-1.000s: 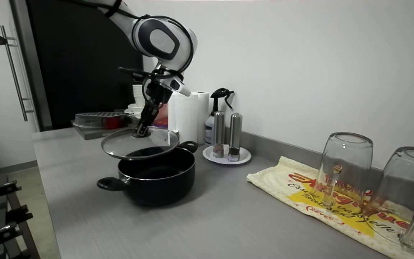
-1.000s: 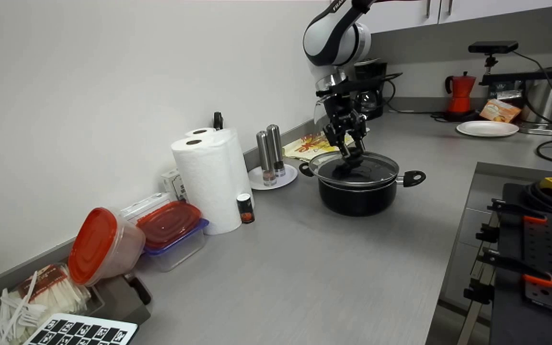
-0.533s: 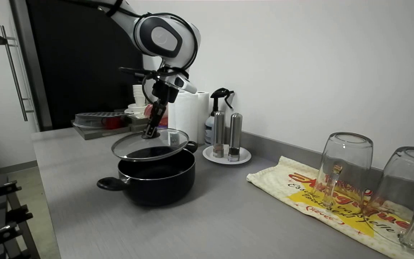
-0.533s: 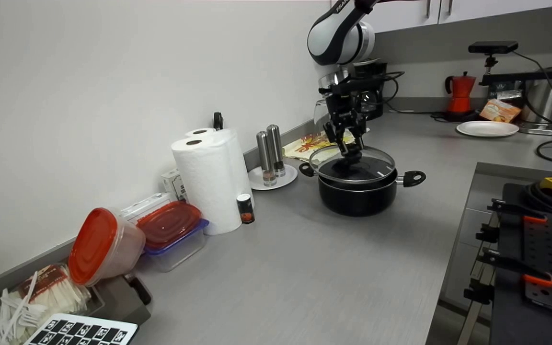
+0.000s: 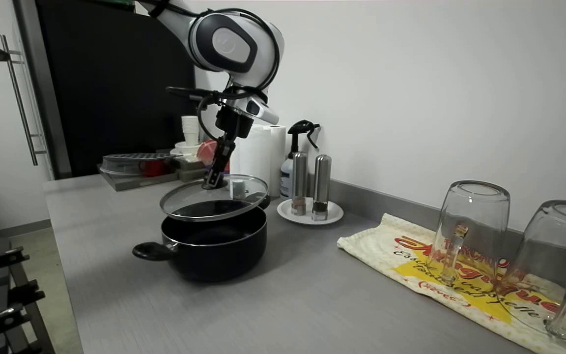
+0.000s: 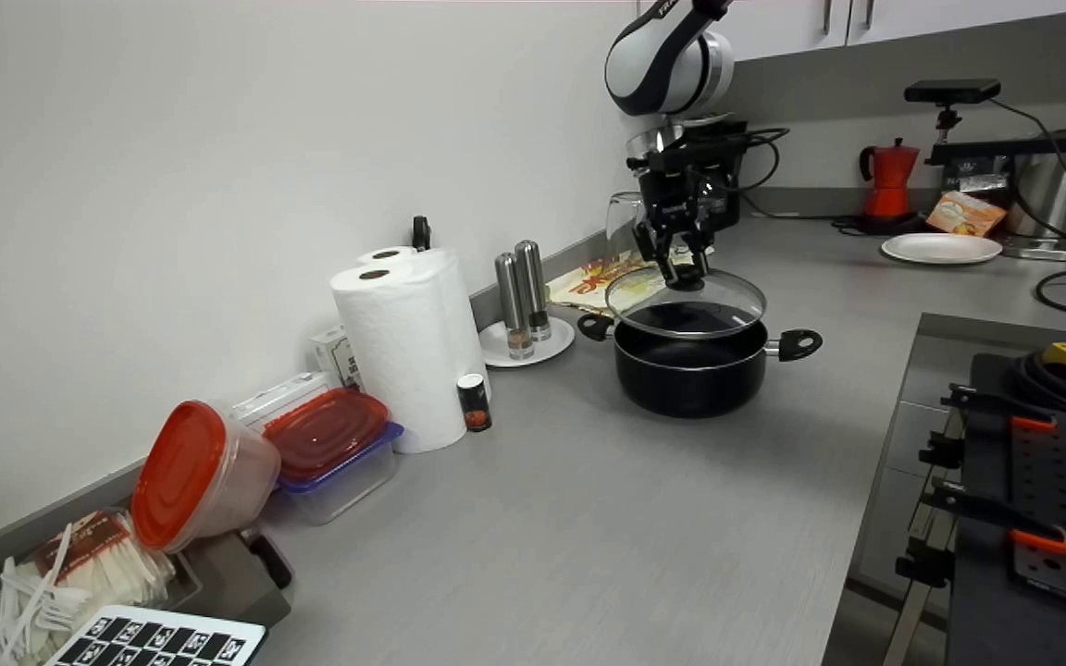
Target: Put the lid on the pot.
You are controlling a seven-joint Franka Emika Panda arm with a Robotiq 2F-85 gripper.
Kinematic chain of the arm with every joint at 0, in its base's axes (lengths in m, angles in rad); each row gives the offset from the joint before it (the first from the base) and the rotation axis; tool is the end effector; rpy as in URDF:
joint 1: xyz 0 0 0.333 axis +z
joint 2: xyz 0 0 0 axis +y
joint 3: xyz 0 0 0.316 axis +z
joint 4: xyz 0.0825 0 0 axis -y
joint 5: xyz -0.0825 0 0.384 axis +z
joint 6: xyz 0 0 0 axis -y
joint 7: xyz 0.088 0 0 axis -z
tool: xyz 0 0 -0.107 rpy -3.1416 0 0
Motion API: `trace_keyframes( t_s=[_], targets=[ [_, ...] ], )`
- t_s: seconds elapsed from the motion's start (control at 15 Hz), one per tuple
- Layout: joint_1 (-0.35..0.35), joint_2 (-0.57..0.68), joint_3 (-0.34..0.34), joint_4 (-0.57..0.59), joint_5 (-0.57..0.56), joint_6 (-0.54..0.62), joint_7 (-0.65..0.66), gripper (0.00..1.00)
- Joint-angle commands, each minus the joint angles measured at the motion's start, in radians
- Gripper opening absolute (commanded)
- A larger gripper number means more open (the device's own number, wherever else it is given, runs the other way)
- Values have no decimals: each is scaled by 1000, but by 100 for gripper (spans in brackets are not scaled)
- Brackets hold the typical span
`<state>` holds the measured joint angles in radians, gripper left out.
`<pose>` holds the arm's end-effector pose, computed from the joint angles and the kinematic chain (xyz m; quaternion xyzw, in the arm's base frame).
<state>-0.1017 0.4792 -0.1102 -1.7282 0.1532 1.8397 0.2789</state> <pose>0.6107 -0.1136 0.2837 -0.9450 0.2696 0.1818 0.0368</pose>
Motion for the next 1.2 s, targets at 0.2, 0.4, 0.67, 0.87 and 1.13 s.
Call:
trace_keyframes(
  t_s=[0.2, 0.4, 0.67, 0.87, 1.13],
  targets=[
    [-14, 12, -2, 47, 15, -46, 16, 26],
    [-13, 26, 1, 55, 18, -48, 15, 26],
    [-13, 45, 4, 62, 23, -47, 12, 26],
    [-17, 61, 6, 71, 29, -46, 8, 26],
    [-21, 82, 6, 77, 36, -48, 6, 26]
  ],
)
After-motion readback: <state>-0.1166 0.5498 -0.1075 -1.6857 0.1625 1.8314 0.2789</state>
